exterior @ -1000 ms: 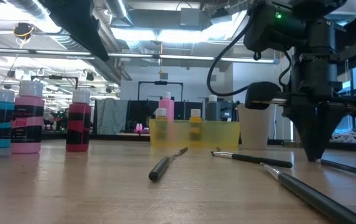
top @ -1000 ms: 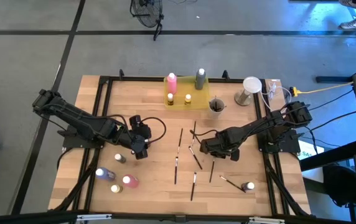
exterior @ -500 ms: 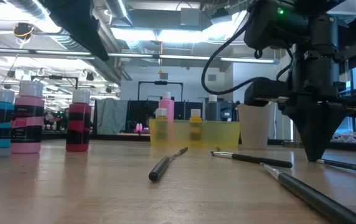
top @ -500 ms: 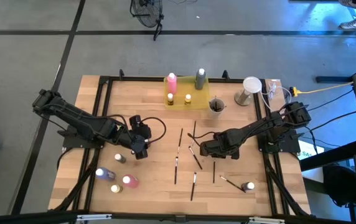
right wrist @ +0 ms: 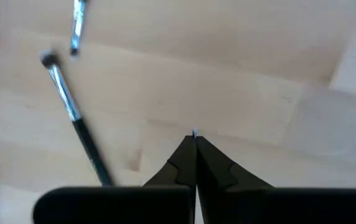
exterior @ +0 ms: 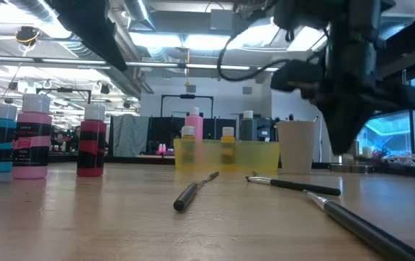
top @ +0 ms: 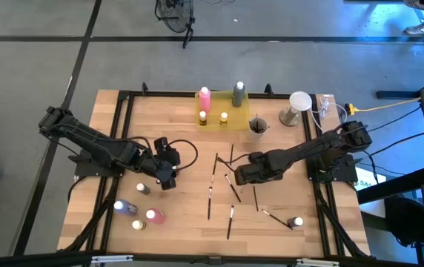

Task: Pick & Place Paint Supplies
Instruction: Put the silver paint brush into the white cup

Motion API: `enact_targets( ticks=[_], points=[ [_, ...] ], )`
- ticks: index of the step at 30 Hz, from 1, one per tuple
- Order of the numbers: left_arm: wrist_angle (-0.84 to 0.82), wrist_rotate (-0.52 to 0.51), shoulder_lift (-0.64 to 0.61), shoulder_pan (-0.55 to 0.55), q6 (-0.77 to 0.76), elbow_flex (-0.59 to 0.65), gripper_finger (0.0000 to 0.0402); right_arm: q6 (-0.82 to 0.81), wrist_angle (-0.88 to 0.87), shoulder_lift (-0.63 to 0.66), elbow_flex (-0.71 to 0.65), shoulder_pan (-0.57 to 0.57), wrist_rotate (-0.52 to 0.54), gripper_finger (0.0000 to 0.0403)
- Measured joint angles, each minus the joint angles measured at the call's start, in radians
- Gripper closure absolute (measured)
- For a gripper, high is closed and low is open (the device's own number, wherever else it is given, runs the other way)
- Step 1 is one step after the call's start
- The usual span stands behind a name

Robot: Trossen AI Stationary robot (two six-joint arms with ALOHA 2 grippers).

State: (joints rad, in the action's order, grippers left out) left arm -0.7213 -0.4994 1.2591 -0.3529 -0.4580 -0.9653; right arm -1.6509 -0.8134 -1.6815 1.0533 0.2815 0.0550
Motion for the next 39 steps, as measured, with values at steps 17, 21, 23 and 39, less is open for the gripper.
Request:
enact_targets(
  ticks=[17,21,23,39],
  points=[
    [0.027,0.000,0.000,0.000,0.000,-0.001,0.0183,0.219,-0.643,0.041,0.414,0.020,0.175,0.0403],
    [0.029,0.000,0.000,0.000,0.000,-0.001,0.0184,0.278,-0.723,0.040,0.523,0.048,0.284,0.0403],
    [0.030,0.000,0.000,0.000,0.000,-0.001,0.0183,0.315,-0.735,0.041,0.575,0.073,0.378,0.0403],
    [0.042,0.000,0.000,0.000,0.000,-0.001,0.0184,0.470,-0.757,0.303,0.711,0.265,0.715,0.0403]
  ],
)
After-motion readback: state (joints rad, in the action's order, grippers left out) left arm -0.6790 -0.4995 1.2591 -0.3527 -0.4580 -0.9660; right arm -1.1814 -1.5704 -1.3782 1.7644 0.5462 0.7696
